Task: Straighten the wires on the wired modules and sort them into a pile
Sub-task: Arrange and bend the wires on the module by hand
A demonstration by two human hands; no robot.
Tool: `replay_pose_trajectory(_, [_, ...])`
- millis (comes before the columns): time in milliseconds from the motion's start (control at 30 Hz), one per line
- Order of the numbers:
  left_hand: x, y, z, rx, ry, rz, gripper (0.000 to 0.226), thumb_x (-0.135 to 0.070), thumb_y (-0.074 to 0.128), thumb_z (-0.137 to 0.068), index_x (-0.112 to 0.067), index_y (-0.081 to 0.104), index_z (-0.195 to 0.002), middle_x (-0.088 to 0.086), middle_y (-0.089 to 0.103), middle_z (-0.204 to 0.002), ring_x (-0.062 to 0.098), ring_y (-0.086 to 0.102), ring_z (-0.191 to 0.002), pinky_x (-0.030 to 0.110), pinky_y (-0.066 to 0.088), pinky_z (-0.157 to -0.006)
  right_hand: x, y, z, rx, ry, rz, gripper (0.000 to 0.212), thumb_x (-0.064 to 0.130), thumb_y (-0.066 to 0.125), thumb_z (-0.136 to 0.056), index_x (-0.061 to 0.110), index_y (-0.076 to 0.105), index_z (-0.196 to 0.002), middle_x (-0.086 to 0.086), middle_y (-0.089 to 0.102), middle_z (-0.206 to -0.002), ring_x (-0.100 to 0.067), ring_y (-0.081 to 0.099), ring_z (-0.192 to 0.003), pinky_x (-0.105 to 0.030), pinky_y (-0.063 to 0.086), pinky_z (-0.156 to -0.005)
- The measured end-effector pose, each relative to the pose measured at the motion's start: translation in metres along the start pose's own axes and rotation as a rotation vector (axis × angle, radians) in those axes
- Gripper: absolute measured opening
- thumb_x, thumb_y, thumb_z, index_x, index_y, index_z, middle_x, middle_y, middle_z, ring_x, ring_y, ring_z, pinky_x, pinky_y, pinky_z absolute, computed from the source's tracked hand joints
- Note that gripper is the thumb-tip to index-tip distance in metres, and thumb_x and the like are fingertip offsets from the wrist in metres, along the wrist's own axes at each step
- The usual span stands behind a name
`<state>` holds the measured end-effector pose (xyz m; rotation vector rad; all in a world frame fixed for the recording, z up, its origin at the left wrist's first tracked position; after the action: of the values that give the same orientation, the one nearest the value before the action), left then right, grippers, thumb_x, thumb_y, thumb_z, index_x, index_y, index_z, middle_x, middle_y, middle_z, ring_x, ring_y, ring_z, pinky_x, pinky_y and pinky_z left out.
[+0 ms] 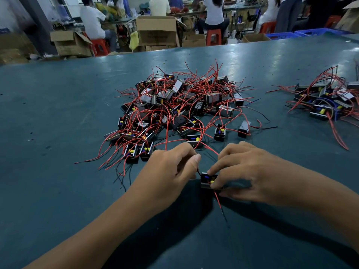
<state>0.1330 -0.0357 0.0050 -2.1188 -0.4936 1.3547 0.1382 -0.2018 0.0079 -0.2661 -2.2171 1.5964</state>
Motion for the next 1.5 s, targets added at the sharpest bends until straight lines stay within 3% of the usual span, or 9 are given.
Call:
replay_pose_trajectory(133, [-0.006,-0.006,-0.001,-0.083,0.051,-0.017,0.018,-0.032,0.054,-0.097,-0.018,0.060,-0.087,-0.005,0.065,-0.072,0.017,0.066,-0.066,0.043,0.054,-0.061,-0.001,0.001,0.000,0.011,0.004,0.009,0.013,0.041,0.072,-0.087,0.033,0.073,-0.096,0.019,0.068,-0.109,-0.013,0.058,-0.101,-0.036,0.046,-0.081])
replay_pose_trajectory(300, [-0.011,-0.014,-0.003,-0.103,0.071,0.008,0.009,-0.014,0.066,-0.095,-0.016,0.062,-0.088,-0.009,0.064,-0.077,0.015,0.063,-0.066,0.037,0.054,-0.062,-0.002,0.002,0.000,0.026,0.010,0.014,0.010,0.039,0.071,-0.088,0.034,0.072,-0.096,0.019,0.068,-0.110,-0.013,0.057,-0.103,-0.038,0.046,-0.083])
replay_pose_trajectory(833, [-0.006,-0.027,-0.008,-0.105,0.061,0.122,0.012,-0.035,0.061,-0.096,-0.024,0.060,-0.091,-0.010,0.065,-0.078,0.009,0.062,-0.063,0.026,0.053,-0.057,0.002,0.004,-0.002,0.005,0.000,0.061,0.013,0.039,0.071,-0.089,0.030,0.071,-0.099,0.013,0.067,-0.110,-0.016,0.059,-0.101,-0.038,0.047,-0.084])
replay_pose_trajectory(967, [-0.031,-0.041,-0.001,-0.227,0.293,-0.025,0.009,-0.028,0.058,-0.094,-0.023,0.053,-0.087,-0.010,0.055,-0.072,0.010,0.054,-0.062,0.019,0.043,-0.058,0.002,0.005,-0.002,-0.001,0.020,0.033,0.014,0.043,0.065,-0.093,0.032,0.070,-0.099,0.017,0.066,-0.109,-0.013,0.056,-0.101,-0.038,0.046,-0.085])
replay_pose_trajectory(1067, [-0.051,-0.028,0.011,0.037,0.524,-0.115,0.022,-0.033,0.068,-0.090,-0.018,0.056,-0.080,-0.008,0.050,-0.070,0.010,0.046,-0.059,0.023,0.039,-0.054,0.003,0.004,-0.003,-0.028,0.038,0.023,0.015,0.043,0.062,-0.094,0.032,0.070,-0.097,0.017,0.066,-0.105,-0.015,0.057,-0.097,-0.040,0.046,-0.081])
replay_pose_trajectory(1167, [-0.055,-0.006,0.024,0.234,0.623,-0.379,0.035,-0.050,0.076,-0.083,-0.019,0.060,-0.078,-0.009,0.053,-0.067,0.012,0.044,-0.054,0.026,0.039,-0.047,0.005,0.005,-0.005,-0.048,0.050,0.026,0.022,0.045,0.056,-0.094,0.030,0.072,-0.096,0.015,0.068,-0.101,-0.017,0.059,-0.094,-0.042,0.047,-0.077])
replay_pose_trajectory(1233, [-0.054,0.001,0.026,0.260,0.621,-0.484,0.040,-0.054,0.077,-0.080,-0.019,0.059,-0.081,-0.008,0.055,-0.066,0.017,0.049,-0.051,0.030,0.041,-0.042,0.005,0.006,-0.005,-0.054,0.059,0.027,0.025,0.045,0.054,-0.095,0.028,0.072,-0.097,0.014,0.068,-0.100,-0.019,0.060,-0.092,-0.042,0.047,-0.076])
replay_pose_trajectory(1367, [-0.053,-0.002,0.020,0.178,0.598,-0.549,0.038,-0.041,0.080,-0.078,-0.022,0.048,-0.087,-0.009,0.050,-0.062,0.018,0.046,-0.048,0.031,0.040,-0.038,0.004,0.005,-0.005,-0.046,0.063,0.037,0.027,0.045,0.051,-0.097,0.027,0.071,-0.097,0.014,0.067,-0.099,-0.017,0.058,-0.093,-0.038,0.045,-0.077])
replay_pose_trajectory(1500, [-0.051,-0.009,0.015,0.134,0.537,-0.549,0.023,-0.035,0.067,-0.086,-0.015,0.061,-0.079,-0.009,0.051,-0.063,0.017,0.043,-0.048,0.032,0.041,-0.038,0.004,0.004,-0.005,-0.060,0.056,0.024,0.025,0.044,0.053,-0.096,0.027,0.071,-0.095,0.014,0.068,-0.101,-0.017,0.058,-0.094,-0.039,0.044,-0.078])
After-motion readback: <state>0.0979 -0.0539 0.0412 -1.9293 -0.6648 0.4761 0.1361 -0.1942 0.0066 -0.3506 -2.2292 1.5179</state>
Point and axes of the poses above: each hand's wrist, its own z-axis away from the middle knuckle, its own y-axis out of the palm, x = y × z, the point moved 6 cm from there along -z, towards the middle knuckle
